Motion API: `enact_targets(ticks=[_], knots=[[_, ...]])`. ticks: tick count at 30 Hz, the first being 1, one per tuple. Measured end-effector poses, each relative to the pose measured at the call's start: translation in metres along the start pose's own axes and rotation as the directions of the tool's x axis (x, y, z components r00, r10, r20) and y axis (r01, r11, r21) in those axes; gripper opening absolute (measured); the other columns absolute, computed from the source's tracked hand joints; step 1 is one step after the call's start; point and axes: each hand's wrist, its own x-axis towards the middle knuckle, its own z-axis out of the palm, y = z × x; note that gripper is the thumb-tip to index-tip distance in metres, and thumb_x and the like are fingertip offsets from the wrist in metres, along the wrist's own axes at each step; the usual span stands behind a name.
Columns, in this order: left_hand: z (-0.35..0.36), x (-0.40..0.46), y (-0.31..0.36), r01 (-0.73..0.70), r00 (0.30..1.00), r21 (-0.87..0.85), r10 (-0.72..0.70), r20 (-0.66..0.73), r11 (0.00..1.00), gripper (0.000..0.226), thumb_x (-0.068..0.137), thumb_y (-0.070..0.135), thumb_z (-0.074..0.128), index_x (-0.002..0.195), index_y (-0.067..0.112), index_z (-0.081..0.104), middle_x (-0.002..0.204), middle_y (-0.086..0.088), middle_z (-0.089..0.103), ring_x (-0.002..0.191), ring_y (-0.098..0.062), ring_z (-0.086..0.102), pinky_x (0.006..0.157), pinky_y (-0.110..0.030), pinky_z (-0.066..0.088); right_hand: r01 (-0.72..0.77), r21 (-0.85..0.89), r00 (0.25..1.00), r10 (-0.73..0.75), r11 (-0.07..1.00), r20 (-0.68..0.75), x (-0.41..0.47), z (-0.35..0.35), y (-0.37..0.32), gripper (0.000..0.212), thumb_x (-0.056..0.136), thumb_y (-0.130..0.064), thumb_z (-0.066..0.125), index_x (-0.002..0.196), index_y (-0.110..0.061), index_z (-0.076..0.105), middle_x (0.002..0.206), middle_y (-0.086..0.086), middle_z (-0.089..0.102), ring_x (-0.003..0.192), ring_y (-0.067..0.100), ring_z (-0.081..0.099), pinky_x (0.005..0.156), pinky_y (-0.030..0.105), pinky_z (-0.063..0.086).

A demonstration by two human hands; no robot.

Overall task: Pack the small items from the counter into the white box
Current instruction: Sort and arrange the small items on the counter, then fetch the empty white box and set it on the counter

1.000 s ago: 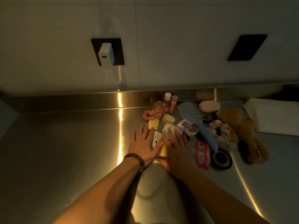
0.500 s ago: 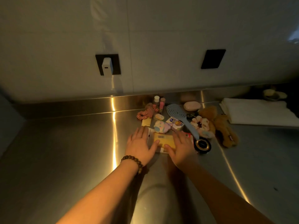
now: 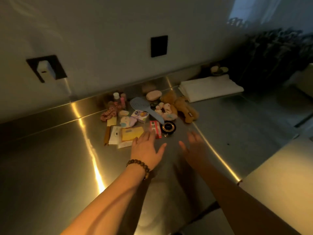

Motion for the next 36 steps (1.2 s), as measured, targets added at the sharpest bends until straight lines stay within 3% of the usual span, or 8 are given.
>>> enact_targets(ticks=[6,12,18,25,36], knots=[[0.018,-0.007,0.083,-0.112,0.993,-0.019,0.112,0.036,0.994,0.076,0.086,0.066,0.025,0.146,0.020,0.020,0.150,-0.003,0.030,0.137,-0.020,0.023,0.111,-0.041,0.013,-0.062,0.072,0.989,0.072,0.995,-0.130,-0.026,-0.058,0.074,0.047,0.087,-0.029,0.064,0.124,-0.002,0.055,0.130,0.027,0.051,0.115,0.042,0.053,0.094,0.050,0.048],[0.037,-0.001,0.196,-0.164,0.985,-0.058,0.167,0.049,0.985,0.076,0.087,0.065,0.027,0.147,0.019,0.018,0.151,-0.005,0.027,0.138,-0.021,0.022,0.113,-0.044,0.015,-0.139,0.086,0.986,0.147,0.986,-0.083,-0.037,-0.119,0.179,0.051,0.095,-0.043,0.047,0.139,-0.016,0.041,0.151,0.013,0.030,0.135,0.032,0.034,0.109,0.043,0.032],[0.070,0.005,0.330,-0.182,0.981,-0.097,0.188,0.054,0.978,0.074,0.087,0.062,0.032,0.145,0.018,0.020,0.148,-0.006,0.031,0.134,-0.022,0.029,0.109,-0.043,0.019,-0.151,0.095,0.985,0.158,0.984,-0.068,-0.055,-0.189,0.297,0.049,0.095,-0.041,0.049,0.137,-0.018,0.044,0.150,0.010,0.030,0.126,0.027,0.047,0.104,0.042,0.042],[0.097,0.020,0.477,-0.237,0.967,-0.194,0.251,0.050,0.952,0.070,0.087,0.058,0.041,0.143,0.019,0.024,0.144,-0.006,0.036,0.129,-0.022,0.036,0.105,-0.046,0.034,-0.232,0.064,0.963,0.238,0.971,-0.124,-0.056,-0.272,0.418,0.049,0.094,-0.041,0.051,0.139,-0.021,0.044,0.152,0.006,0.029,0.132,0.026,0.042,0.101,0.041,0.046],[0.146,0.104,0.629,-0.364,0.928,-0.207,0.373,0.005,0.908,0.073,0.088,0.057,0.039,0.145,0.016,0.020,0.148,-0.007,0.031,0.135,-0.023,0.028,0.110,-0.047,0.025,-0.328,0.095,0.929,0.339,0.940,-0.151,-0.005,-0.324,0.542,0.049,0.094,-0.039,0.053,0.138,-0.020,0.044,0.152,0.006,0.028,0.132,0.025,0.040,0.103,0.039,0.043]])
